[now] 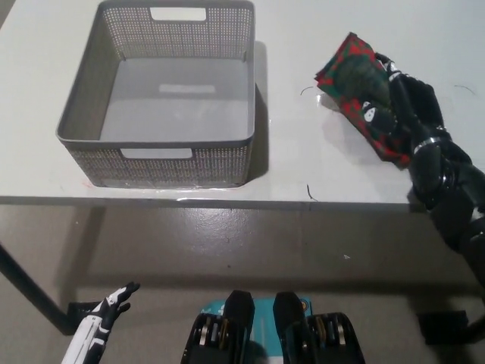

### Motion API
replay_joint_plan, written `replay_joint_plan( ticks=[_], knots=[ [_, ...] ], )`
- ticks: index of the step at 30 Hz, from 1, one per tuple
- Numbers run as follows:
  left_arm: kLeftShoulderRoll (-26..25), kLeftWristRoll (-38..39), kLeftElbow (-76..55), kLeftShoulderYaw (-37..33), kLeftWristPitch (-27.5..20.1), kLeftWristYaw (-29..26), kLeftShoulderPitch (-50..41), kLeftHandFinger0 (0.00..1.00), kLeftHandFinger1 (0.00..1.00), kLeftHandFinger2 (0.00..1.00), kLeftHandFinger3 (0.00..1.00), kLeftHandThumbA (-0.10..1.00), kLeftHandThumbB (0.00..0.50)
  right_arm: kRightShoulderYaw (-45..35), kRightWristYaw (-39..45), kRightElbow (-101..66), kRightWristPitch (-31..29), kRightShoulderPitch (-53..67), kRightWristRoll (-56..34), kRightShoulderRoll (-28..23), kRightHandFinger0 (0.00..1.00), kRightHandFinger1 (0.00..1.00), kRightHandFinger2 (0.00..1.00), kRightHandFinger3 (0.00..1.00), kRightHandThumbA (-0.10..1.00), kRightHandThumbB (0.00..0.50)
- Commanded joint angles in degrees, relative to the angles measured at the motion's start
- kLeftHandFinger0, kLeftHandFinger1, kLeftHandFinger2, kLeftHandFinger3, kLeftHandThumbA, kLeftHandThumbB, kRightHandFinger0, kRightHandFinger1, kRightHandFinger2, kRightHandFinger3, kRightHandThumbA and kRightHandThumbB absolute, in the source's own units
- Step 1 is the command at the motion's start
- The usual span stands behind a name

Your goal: Use the right hand to pick up a bag of coffee beans on the right hand side and place it into a container on the left hand side

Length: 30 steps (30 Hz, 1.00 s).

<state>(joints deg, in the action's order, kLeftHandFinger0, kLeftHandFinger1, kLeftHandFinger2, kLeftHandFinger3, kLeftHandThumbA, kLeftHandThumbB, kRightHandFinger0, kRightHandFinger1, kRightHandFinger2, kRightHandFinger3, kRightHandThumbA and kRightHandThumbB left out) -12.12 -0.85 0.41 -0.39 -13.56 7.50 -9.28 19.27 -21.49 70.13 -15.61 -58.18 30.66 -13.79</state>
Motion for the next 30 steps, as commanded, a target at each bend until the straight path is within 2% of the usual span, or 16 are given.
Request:
replay_joint_plan(
  ticks=[1,6,9,11,13,14,15,16,17,18,19,21,24,27,29,30],
  knots=[
    [-0.9,1.1,-1.0,0.1,-1.1,1.0,0.1,1.0,1.0,1.0,1.0,1.0,0.448,-1.9,-2.0,-6.9,-2.4,-7.0,-1.5,-0.6,0.0,0.48,0.88,0.94,-0.1,0.155],
    [-1.1,1.3,-1.1,0.1,-0.9,1.2,0.3,1.0,1.0,1.0,1.0,1.0,0.448,-3.2,-0.2,-10.9,-1.8,-9.2,-1.9,-0.6,0.0,0.43,0.82,0.81,-0.1,0.167],
    [-1.1,1.5,-1.3,0.1,-1.0,1.3,0.0,1.0,1.0,1.0,1.0,1.0,0.451,-4.1,0.7,-13.5,-0.4,-10.1,-2.4,-0.2,0.0,0.31,0.64,0.75,-0.1,0.191],
    [-1.2,1.2,-1.1,0.0,-1.2,1.4,0.0,1.0,1.0,1.0,1.0,1.0,0.46,-4.4,0.7,-14.8,0.2,-11.4,-2.1,0.2,0.0,0.29,0.69,0.82,-0.1,0.178],
    [-1.1,0.8,-1.4,-0.1,-1.0,1.4,-0.1,1.0,1.0,1.0,1.0,1.0,0.467,-4.4,0.6,-15.9,0.5,-12.3,-1.8,0.4,0.0,0.29,0.69,0.77,-0.1,0.193],
    [-1.1,0.6,-1.6,-0.1,-0.8,1.4,-0.1,1.0,1.0,1.0,1.0,1.0,0.461,-4.7,1.2,-16.6,1.1,-12.9,-2.0,0.8,0.01,0.25,0.57,0.71,-0.1,0.203],
    [-1.2,0.5,-1.6,-0.2,-0.9,1.5,0.1,1.0,1.0,1.0,1.0,1.0,0.454,-4.9,1.3,-17.2,1.2,-13.8,-2.3,1.3,0.0,0.13,0.44,0.66,-0.1,0.211],
    [-1.2,0.4,-1.6,-0.2,-0.9,1.5,0.1,1.0,1.0,1.0,1.0,1.0,0.454,-4.9,1.2,-17.3,1.1,-13.9,-2.2,1.4,0.0,0.11,0.43,0.65,-0.1,0.214],
    [-1.2,0.3,-1.6,-0.2,-1.0,1.5,0.1,1.0,1.0,1.0,1.0,1.0,0.451,-5.0,0.9,-17.6,1.0,-14.6,-2.1,2.1,0.0,0.1,0.49,0.65,-0.1,0.183],
    [-1.1,0.2,-1.6,-0.2,-1.2,1.5,0.1,1.0,1.0,1.0,1.0,1.0,0.447,-5.2,1.4,-18.0,1.6,-14.8,-2.4,2.5,0.0,0.17,0.6,0.7,-0.1,0.165],
    [-1.1,0.3,-1.5,-0.2,-1.3,1.5,0.1,1.0,1.0,1.0,1.0,1.0,0.457,-5.2,1.8,-18.7,2.8,-15.5,-2.3,3.5,0.0,0.27,0.74,0.8,-0.1,0.167],
    [-1.1,0.3,-1.4,-0.3,-1.3,1.6,0.1,1.0,1.0,1.0,1.0,1.0,0.449,-4.9,1.1,-18.6,3.2,-16.3,-1.6,4.6,0.0,0.38,0.83,0.88,-0.1,0.193],
    [-1.2,-0.1,-1.4,-0.3,-1.3,1.5,0.4,1.0,1.0,1.0,1.0,1.0,0.45,-5.1,1.4,-18.2,3.9,-17.9,-2.2,7.0,0.04,0.47,0.86,0.92,-0.1,0.212],
    [-1.3,-0.6,-1.3,-0.6,-1.5,1.6,0.5,1.0,1.0,1.0,1.0,1.0,0.435,-5.1,0.9,-16.1,3.8,-19.1,-2.5,10.1,0.0,0.3,0.65,0.83,-0.1,0.223],
    [-1.3,-0.6,-1.1,-0.8,-1.5,1.7,0.6,1.0,1.0,1.0,1.0,1.0,0.448,-4.7,-0.4,-14.9,3.4,-19.7,-1.8,11.8,0.0,0.28,0.69,0.85,-0.1,0.199],
    [-1.2,-0.9,-1.1,-1.0,-1.3,1.7,0.8,1.0,1.0,0.99,1.0,1.0,0.448,-4.5,-0.9,-14.1,4.2,-20.2,-1.6,13.7,0.0,0.31,0.76,0.91,-0.1,0.193]
  ],
)
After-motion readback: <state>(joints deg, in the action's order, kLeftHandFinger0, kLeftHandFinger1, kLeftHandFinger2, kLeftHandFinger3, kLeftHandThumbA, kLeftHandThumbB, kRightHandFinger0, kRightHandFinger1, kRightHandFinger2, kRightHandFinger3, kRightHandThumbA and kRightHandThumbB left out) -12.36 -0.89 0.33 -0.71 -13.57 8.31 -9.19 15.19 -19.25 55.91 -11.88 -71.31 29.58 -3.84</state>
